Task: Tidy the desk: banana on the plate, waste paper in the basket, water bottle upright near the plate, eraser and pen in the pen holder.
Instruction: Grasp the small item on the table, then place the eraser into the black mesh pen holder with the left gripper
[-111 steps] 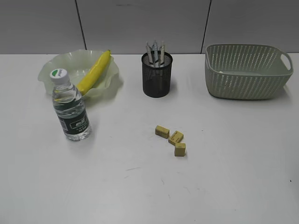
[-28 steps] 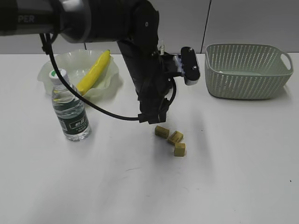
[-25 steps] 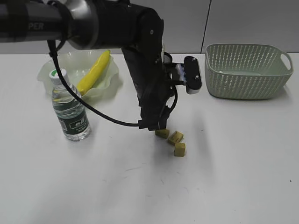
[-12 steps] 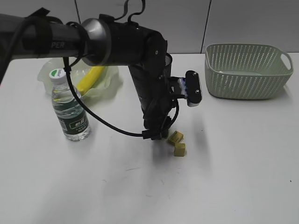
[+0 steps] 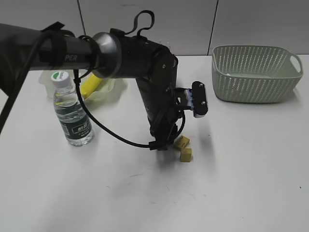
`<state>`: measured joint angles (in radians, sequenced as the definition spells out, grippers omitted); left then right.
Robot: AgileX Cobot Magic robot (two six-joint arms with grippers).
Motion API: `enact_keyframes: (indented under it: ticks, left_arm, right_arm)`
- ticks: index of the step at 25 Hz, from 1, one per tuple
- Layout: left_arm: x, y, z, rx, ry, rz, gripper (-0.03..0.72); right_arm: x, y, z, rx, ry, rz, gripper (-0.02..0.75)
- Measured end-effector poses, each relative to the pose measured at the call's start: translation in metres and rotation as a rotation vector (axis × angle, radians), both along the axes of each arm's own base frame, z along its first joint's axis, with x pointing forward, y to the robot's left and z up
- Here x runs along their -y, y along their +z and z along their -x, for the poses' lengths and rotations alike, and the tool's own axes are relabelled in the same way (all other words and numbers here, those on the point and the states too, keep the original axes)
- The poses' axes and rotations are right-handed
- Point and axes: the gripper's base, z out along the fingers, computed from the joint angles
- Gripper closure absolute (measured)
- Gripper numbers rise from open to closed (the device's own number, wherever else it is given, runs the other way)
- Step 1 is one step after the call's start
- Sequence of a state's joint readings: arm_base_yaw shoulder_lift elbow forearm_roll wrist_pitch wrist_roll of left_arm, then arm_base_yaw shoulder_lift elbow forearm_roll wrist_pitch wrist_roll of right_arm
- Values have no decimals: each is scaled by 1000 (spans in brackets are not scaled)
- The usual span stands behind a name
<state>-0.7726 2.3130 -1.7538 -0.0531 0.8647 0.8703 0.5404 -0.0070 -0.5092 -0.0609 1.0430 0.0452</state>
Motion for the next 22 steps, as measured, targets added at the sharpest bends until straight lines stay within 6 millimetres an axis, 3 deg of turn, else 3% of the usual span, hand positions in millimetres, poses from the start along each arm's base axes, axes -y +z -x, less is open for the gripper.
enact_keyframes:
  ticks: [3, 7, 9, 17, 19, 22]
  left_arm:
    - [-1, 0, 0, 4, -5, -10, 594]
    - [-4, 6, 1, 6, -16, -33, 594]
    - [-5, 20, 1, 31, -17, -27, 594]
    - [-11, 120, -4, 291, 45, 214, 594]
    - [-15, 133, -14, 374, 65, 285, 594]
    - [-26, 137, -32, 448, 105, 339, 594]
  right_arm:
    - [0, 0, 0, 0, 0, 0, 289]
    - [0, 0, 0, 0, 0, 0, 289]
    - [0, 0, 0, 0, 0, 0, 289]
    - [0, 0, 0, 1, 0, 0, 289]
    - [0, 0, 0, 1, 0, 0, 289]
    - [0, 0, 0, 1, 0, 0, 289]
